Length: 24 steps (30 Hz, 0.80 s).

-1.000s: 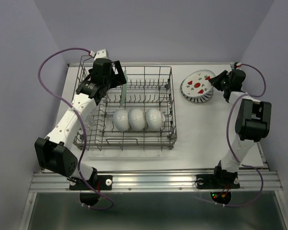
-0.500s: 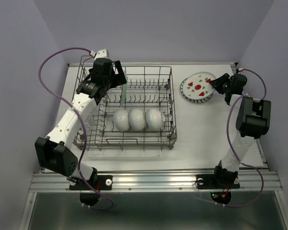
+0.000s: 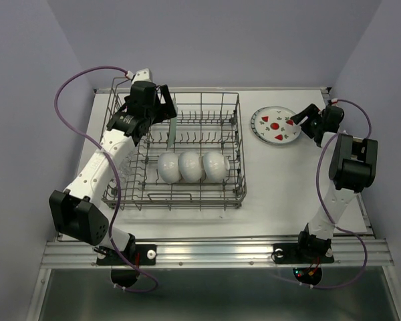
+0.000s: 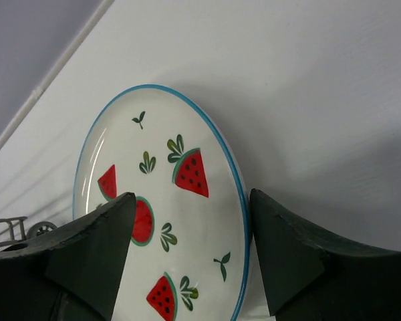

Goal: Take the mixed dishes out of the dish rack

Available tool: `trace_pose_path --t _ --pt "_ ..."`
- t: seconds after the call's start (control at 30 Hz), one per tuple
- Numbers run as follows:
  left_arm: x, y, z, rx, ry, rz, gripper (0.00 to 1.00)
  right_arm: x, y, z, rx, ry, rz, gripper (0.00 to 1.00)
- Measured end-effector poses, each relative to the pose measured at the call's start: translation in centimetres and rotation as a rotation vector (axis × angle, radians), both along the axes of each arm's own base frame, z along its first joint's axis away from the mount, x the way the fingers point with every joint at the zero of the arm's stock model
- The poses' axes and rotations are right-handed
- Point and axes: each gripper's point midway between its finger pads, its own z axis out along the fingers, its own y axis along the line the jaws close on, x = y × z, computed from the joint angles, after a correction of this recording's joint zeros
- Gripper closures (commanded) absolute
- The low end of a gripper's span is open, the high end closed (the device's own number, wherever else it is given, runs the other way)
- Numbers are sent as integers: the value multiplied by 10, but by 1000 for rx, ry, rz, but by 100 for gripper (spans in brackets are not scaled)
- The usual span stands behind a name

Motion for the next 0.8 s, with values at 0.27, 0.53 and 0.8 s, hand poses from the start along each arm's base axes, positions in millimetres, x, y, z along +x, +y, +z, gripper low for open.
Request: trace_pose_path --t 0.27,0.53,0.8 --pt "5 -2 -14 16 33 -2 1 6 -1 5 -61 25 22 17" --pt "9 -3 -26 30 63 -4 1 22 22 7 -149 45 70 16" --pt "10 -4 -22 26 58 -8 1 23 33 -6 -173 97 90 15"
